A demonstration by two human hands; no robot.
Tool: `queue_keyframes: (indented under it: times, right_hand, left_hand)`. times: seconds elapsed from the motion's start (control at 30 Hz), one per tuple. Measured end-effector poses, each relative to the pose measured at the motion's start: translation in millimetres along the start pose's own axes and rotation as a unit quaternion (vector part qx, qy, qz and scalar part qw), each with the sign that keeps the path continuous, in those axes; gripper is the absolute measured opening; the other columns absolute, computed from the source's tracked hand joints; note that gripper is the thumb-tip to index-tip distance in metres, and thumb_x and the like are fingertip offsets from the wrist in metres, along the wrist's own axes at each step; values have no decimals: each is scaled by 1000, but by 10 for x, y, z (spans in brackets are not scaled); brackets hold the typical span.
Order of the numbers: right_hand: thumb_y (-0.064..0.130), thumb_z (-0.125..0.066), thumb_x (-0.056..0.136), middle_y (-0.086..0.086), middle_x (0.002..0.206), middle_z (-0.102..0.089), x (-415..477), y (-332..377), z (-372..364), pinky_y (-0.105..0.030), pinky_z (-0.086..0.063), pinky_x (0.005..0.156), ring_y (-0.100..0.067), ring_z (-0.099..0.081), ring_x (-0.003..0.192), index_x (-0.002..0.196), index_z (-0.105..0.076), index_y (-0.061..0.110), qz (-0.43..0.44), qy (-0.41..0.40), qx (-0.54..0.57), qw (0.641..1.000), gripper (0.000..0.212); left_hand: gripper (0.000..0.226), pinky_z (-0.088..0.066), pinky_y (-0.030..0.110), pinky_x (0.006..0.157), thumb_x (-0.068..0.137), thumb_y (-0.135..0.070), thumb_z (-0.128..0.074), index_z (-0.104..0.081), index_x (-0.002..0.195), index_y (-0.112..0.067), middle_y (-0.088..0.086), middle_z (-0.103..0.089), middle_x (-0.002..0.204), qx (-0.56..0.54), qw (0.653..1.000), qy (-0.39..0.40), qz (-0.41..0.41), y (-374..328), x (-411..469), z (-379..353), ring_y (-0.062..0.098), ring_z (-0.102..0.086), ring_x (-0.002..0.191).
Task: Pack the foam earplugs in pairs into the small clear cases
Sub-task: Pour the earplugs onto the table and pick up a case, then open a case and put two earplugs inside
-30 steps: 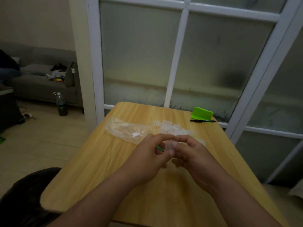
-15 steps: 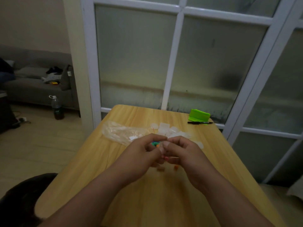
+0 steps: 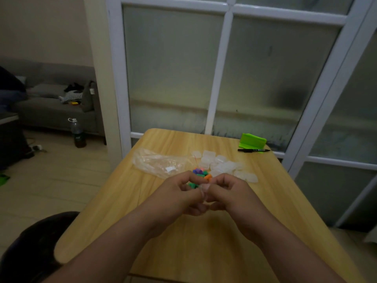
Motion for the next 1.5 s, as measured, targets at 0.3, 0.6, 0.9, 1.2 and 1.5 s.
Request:
queue_keyframes:
  times: [0.3,0.6,0.9,1.2,1.5]
  right_hand:
    - [11,-71,96,-4,84,-78,26,-4,63,-25,-57,57,-12,-72,68,95,-78,12,-1,-79,-63,995,8]
    - [24,-72,98,10,85,-77,217,73,100,-19,-49,64,-4,-70,78,95,-84,27,121,-37,-228,965,12]
    - [33,-62,105,4,95,-77,329,85,438,-34,-54,72,-15,-70,83,102,-80,26,47,-114,-180,976,20]
    - [23,-69,100,14,99,-73,338,-248,610,-26,-50,78,-7,-67,93,101,-77,29,30,-87,-385,918,10]
    - [36,-74,95,14,102,-62,424,-282,180,-36,-52,81,-6,-57,93,113,-72,39,120,-46,-469,874,18]
  left_hand:
    - [26,-65,36,75,98,3,-53,-69,116,-8,21,-79,94,-49,998,-35,27,-40,4,-4,27,-78,82]
    - [31,-52,28,68,94,13,-48,-64,115,-4,12,-64,94,-122,985,97,71,-26,7,-132,16,-58,74]
    - [51,-21,21,44,110,-53,-38,-63,90,-14,2,-51,68,-289,946,-49,138,-26,247,-24,13,-38,54]
    - [51,-39,22,46,111,-53,-33,-60,114,-10,10,-58,80,-350,912,-173,127,45,326,71,15,-49,57]
    - [53,-39,23,46,111,-52,-35,-63,118,-8,9,-60,80,-334,919,-165,131,73,326,49,14,-50,55]
Point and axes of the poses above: each hand's wrist, its own x-axis towards the middle knuckle, its own z-axis out of the back of the hand, y = z × x, the point moved 1 cm from there along x, towards the middle knuckle
